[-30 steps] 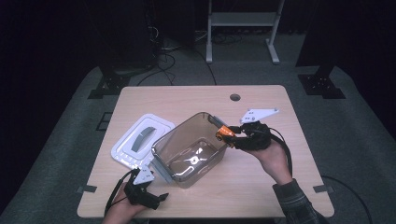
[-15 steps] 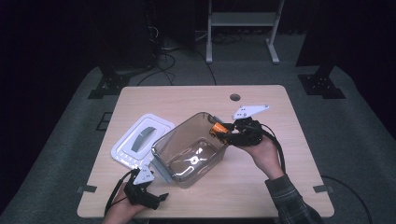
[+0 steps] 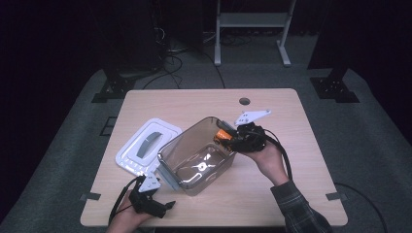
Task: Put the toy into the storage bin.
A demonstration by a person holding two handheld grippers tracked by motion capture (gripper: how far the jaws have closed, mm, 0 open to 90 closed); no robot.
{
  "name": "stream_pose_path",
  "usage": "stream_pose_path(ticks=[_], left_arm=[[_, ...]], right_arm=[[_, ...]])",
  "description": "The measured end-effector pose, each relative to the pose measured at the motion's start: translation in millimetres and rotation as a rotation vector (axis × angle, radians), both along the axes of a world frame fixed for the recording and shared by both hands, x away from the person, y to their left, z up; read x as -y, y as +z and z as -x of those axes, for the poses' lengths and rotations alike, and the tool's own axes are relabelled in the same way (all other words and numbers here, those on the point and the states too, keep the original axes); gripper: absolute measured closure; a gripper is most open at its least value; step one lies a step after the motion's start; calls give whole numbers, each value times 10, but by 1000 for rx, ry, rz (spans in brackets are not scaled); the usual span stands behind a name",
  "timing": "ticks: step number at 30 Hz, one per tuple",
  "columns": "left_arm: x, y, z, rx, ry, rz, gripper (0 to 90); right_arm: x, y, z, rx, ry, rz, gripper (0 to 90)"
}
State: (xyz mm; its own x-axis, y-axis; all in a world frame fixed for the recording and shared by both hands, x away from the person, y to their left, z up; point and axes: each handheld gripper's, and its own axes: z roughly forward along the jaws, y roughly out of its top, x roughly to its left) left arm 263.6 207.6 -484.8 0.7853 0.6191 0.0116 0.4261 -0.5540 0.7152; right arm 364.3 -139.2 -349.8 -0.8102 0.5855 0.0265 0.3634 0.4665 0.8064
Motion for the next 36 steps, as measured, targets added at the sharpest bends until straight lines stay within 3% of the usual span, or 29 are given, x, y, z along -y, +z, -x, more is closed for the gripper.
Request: stream_pose_path(ticks=[21, 36], left_arm=[[-1, 0, 2, 1, -1, -1, 0], [-1, 0, 3, 0, -1, 0, 0]], right_arm=[[-83, -205, -54, -47, -1, 48, 582], [88, -80, -1, -8, -19, -10, 579]])
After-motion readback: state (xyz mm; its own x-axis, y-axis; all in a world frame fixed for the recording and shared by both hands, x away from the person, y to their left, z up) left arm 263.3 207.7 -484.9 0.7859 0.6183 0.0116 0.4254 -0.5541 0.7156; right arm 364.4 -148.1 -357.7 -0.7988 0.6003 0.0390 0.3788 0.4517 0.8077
